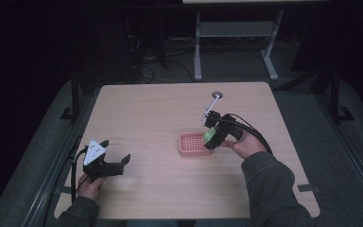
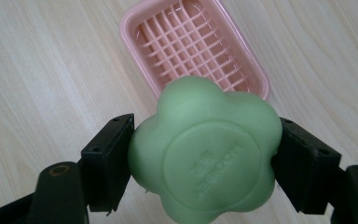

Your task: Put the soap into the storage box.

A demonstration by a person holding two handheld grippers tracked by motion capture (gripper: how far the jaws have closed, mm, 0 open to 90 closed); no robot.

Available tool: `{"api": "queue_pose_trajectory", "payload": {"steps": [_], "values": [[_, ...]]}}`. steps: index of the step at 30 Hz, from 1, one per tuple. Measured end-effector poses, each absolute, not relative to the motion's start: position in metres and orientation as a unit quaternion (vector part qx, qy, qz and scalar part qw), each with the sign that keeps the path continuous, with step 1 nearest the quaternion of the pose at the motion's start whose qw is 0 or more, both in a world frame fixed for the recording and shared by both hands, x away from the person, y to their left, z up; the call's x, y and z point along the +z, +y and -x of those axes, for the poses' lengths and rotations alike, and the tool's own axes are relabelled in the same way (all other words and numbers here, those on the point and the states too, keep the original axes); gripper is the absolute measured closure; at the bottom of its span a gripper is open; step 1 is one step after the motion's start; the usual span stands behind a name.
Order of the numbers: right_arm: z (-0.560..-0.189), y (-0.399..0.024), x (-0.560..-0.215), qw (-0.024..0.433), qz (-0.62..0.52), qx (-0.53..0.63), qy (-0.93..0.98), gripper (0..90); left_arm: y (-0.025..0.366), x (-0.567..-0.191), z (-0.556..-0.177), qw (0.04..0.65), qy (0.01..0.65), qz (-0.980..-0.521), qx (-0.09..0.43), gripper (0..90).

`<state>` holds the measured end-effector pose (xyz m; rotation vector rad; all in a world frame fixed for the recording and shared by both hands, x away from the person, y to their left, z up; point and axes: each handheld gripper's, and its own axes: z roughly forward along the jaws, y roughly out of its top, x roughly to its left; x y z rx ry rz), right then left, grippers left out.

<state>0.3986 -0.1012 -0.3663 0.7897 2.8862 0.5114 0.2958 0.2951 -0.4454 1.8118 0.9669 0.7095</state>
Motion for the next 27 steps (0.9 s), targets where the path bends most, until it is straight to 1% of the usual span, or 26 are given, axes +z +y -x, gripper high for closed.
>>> {"api": "queue_pose_trajectory", "payload": {"steps": [9,27], "values": [[-0.408,-0.09,-0.367,0.046,-0.259,0.178,0.948,26.5,0.295,-0.445,-0.296,0.466,0.393,-0.738,0.289,0.0],[-0.425,-0.071,-0.387,0.039,-0.261,0.168,0.95,26.5,0.295,-0.446,-0.296,0.466,0.39,-0.74,0.289,0.0]]}}
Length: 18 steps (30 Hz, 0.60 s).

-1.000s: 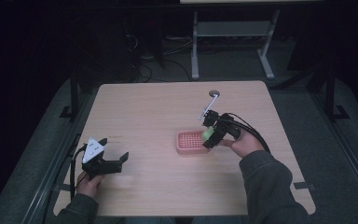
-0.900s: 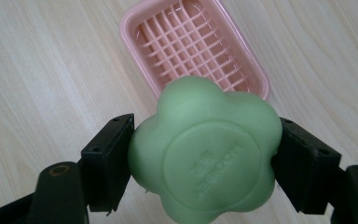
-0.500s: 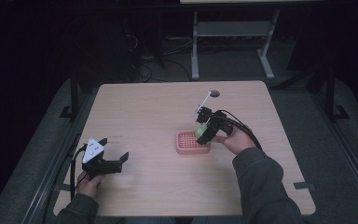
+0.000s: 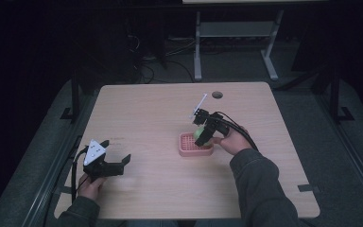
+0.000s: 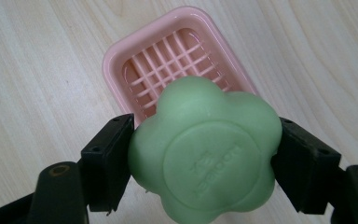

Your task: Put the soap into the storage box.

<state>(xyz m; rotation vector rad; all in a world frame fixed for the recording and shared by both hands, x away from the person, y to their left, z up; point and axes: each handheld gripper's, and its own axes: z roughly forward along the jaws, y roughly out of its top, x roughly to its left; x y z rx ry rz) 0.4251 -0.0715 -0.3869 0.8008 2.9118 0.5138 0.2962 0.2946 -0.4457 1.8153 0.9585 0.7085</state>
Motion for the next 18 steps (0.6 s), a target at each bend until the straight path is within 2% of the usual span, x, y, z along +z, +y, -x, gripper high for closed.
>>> {"api": "queue_pose_trajectory", "payload": {"steps": [18], "values": [[-0.435,-0.054,-0.403,0.026,-0.258,0.162,0.952,26.4,0.294,-0.446,-0.297,0.468,0.392,-0.738,0.287,0.0]]}}
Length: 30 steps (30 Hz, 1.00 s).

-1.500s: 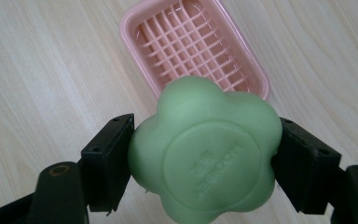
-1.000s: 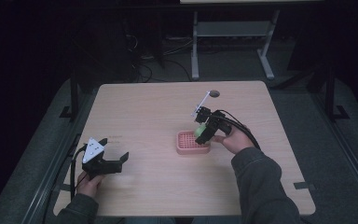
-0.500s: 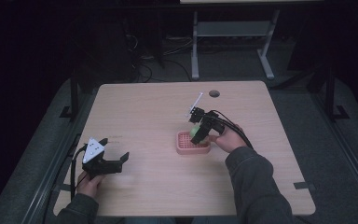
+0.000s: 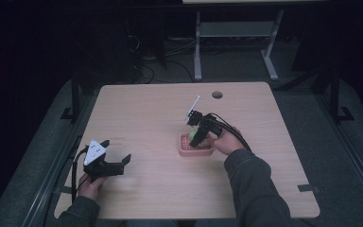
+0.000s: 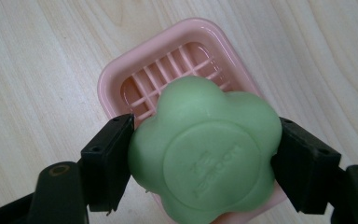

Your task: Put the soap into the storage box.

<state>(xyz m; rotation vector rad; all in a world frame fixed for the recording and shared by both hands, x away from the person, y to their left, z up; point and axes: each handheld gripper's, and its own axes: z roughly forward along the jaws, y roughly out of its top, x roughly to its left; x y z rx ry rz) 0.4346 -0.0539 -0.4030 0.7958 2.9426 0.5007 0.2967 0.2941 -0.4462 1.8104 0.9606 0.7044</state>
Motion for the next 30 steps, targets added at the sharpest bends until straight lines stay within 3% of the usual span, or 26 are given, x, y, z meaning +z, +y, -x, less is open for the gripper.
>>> {"api": "queue_pose_trajectory", "payload": {"steps": [30], "values": [[-0.4373,-0.0473,-0.4133,0.021,-0.267,0.155,0.951,26.3,0.2941,-0.4463,-0.2968,0.468,0.391,-0.739,0.287,0.0]]}}
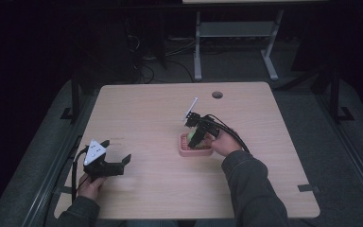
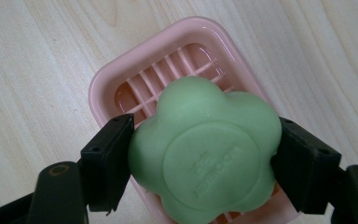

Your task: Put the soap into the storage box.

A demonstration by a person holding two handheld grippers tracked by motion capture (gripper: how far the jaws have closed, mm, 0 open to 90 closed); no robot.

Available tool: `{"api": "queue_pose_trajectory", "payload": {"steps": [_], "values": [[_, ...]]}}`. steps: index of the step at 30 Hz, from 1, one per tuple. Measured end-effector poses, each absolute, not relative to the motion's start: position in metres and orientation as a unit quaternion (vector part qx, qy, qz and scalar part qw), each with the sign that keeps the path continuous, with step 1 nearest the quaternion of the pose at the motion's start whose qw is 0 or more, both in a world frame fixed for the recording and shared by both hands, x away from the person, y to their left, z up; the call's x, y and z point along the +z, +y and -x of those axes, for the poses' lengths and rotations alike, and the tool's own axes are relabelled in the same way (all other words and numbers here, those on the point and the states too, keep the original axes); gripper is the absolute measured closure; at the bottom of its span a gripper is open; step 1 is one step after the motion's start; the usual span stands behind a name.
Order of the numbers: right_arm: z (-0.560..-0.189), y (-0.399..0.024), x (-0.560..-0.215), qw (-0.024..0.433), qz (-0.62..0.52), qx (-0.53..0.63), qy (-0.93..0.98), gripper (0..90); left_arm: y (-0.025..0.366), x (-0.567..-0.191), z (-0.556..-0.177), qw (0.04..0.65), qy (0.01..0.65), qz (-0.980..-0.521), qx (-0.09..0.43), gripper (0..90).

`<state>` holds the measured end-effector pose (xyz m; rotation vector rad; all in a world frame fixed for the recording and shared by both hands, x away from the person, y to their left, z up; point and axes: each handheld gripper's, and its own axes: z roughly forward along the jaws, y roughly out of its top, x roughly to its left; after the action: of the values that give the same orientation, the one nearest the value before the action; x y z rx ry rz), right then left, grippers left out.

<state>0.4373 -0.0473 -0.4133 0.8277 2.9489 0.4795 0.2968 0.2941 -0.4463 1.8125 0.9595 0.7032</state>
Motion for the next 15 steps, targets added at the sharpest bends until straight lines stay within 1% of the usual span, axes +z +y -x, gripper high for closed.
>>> {"api": "queue_pose_trajectory", "payload": {"steps": [7,15], "values": [[-0.438,-0.047,-0.4146,0.025,-0.266,0.154,0.951,26.2,0.2944,-0.4463,-0.2969,0.467,0.392,-0.739,0.287,0.0],[-0.4383,-0.0476,-0.4156,0.018,-0.271,0.153,0.95,26.1,0.2943,-0.4463,-0.2968,0.468,0.391,-0.739,0.287,0.0]]}}
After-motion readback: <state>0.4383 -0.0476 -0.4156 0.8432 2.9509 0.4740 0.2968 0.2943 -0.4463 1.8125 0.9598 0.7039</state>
